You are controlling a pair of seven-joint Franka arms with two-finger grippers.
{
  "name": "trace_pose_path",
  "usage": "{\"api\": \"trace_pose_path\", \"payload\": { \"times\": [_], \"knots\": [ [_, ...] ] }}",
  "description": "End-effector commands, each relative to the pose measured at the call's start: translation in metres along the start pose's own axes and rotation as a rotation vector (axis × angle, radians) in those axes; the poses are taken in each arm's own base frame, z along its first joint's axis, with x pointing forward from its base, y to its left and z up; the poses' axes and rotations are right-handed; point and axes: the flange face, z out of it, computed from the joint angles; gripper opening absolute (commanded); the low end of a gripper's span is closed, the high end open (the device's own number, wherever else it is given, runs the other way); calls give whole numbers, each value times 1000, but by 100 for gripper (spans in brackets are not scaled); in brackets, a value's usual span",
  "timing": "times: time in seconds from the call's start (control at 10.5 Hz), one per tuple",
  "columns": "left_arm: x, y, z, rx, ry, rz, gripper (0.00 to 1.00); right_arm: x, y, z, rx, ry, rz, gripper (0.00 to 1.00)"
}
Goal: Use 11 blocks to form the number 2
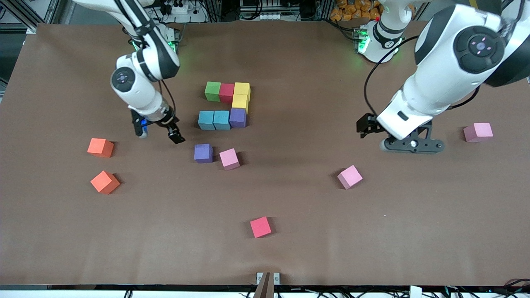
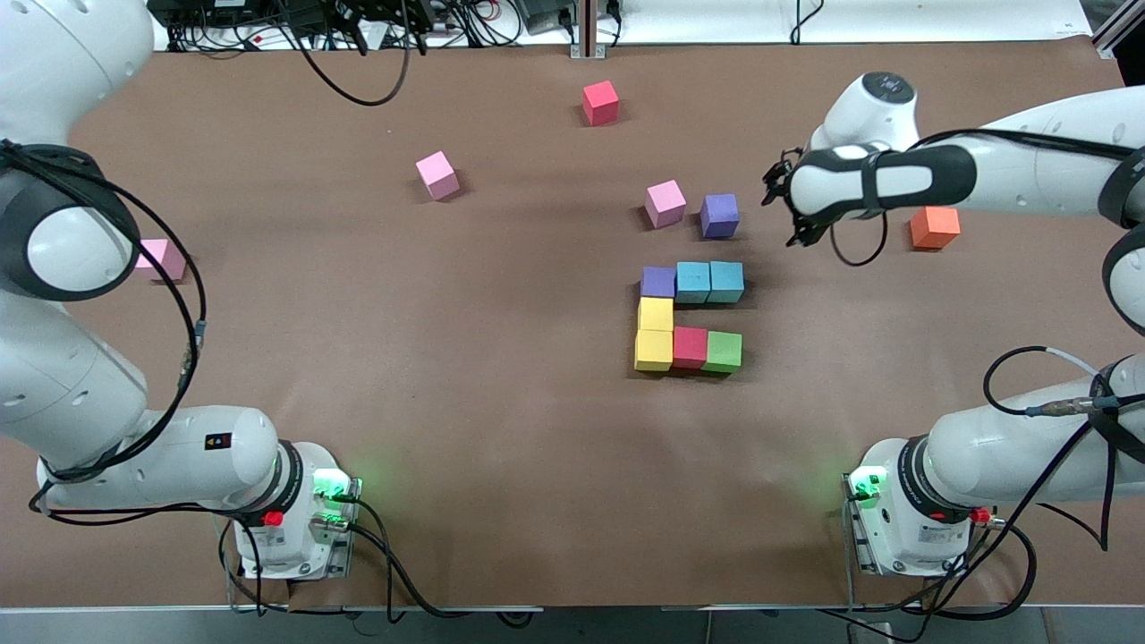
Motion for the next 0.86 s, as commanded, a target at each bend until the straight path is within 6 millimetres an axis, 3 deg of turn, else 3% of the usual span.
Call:
{"api": "trace_pose_path", "payload": {
  "times": [0.0,0.38,0.76],
  "knots": [
    [1,28,23,-23,-17,-58,100,36,-7,-23,-14,9,-103,100],
    [25,43,60,-73,41,-70,100,98,6,-31,-7,23,-292,100],
    [15,125,121,-82,90,-145,100,143,15,-49,-44,-3,-519,100]
  ]
}}
